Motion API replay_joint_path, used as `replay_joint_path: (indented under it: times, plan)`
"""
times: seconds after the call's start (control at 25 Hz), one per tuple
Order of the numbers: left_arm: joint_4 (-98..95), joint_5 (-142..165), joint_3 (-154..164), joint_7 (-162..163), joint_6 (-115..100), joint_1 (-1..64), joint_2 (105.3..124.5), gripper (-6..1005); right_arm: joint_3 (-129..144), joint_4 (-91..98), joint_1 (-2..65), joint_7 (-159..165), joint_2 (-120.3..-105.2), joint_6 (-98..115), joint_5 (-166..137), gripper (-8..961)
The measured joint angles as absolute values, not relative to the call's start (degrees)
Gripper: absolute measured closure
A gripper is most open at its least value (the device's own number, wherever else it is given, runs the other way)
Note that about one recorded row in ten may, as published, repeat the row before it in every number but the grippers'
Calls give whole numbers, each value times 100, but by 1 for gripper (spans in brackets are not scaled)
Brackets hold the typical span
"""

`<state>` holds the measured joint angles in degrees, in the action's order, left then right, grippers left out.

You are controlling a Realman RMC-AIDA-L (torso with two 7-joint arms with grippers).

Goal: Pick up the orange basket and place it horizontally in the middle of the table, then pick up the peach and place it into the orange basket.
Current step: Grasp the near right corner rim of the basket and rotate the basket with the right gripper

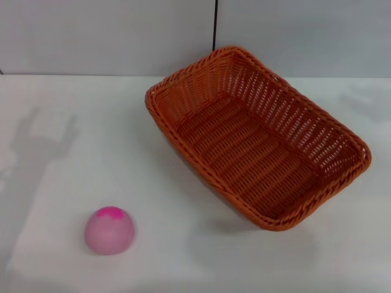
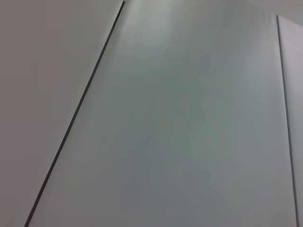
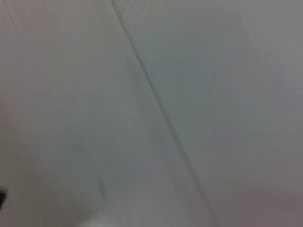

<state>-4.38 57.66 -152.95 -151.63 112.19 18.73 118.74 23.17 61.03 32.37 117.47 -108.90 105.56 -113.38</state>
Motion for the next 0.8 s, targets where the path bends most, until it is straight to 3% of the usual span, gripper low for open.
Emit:
replay_joint_path:
  times: [0.08, 0.24, 0.4, 0.8]
  plan:
    - [-423, 5766, -15248, -15163, 11211, 1861, 11869, 142, 2346, 6118, 3633, 12075, -10764, 10788, -12167, 480]
    - [-412, 5766, -15177, -15163, 11186, 1851, 11865, 142, 2890, 6057, 4260, 12396, -10677, 10875, -13594, 481]
    - [-400, 5766, -15087, -15164, 11139, 1843, 11859, 143, 3579, 5780, 4615, 12458, -10679, 10645, -14026, 481]
    - [-400, 5746, -15105, -15146, 11125, 1711, 11854, 143, 4607, 5512, 4694, 12739, -10777, 10015, -14209, 482]
